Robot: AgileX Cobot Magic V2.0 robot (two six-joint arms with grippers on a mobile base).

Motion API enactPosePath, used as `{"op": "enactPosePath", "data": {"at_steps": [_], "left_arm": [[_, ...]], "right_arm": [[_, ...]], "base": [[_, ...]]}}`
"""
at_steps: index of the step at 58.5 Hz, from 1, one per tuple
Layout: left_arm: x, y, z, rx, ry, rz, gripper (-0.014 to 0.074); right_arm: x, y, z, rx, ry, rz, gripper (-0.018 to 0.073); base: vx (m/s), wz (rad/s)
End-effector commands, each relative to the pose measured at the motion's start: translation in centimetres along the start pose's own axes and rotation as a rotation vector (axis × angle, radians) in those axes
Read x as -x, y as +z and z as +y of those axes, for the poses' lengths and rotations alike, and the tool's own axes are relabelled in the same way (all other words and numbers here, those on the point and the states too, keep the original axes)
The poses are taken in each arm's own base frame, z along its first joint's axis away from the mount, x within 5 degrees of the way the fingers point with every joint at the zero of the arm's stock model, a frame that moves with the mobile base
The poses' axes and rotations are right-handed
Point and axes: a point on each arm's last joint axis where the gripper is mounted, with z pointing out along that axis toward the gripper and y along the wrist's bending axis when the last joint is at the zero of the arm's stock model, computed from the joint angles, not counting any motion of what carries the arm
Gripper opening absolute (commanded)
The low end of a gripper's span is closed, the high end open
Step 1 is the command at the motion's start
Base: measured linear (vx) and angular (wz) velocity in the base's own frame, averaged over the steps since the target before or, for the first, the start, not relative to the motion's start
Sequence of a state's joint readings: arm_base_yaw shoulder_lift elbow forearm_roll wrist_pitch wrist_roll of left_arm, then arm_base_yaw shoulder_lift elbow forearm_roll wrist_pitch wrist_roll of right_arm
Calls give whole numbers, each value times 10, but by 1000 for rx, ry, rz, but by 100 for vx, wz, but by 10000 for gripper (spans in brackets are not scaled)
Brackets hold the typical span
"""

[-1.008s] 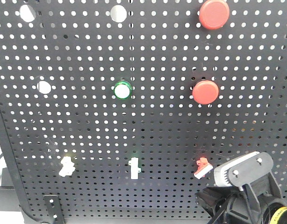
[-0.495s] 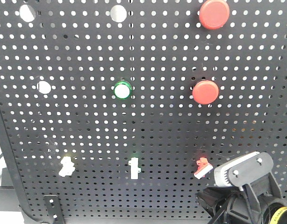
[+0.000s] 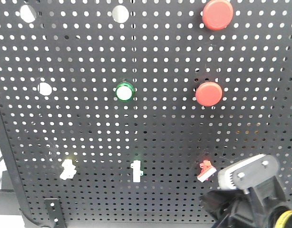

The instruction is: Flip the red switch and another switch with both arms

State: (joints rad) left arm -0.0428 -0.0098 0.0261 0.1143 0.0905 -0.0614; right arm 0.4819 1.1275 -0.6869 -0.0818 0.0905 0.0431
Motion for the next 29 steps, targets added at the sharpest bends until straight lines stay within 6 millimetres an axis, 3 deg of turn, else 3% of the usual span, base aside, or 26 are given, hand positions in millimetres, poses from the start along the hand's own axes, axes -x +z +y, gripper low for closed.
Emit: {"op": "enactPosePath", "data": {"at_steps": [1,8,14,21,29], "left_arm": [[1,0,-1,-3,-5,-65,3],[1,0,-1,-4,-5,-65,3],[1,0,-1,-4,-5,-65,3],[1,0,-1,-4,-5,-65,3],[1,0,-1,-4,-5,-65,3]], "right_arm": [[26,-25,-3,-19,-82,-161,-6],[23,-65,-8,-58,-90,-235,-6],[0,-98,-22,-161,-54,-320,-6],[-46,-127,-31,-321,1,-382,-6],[-101,-141,-28,-443,74,-413,-6]], "base": [[0,0],[0,0],[0,0],[0,0],[0,0]]}}
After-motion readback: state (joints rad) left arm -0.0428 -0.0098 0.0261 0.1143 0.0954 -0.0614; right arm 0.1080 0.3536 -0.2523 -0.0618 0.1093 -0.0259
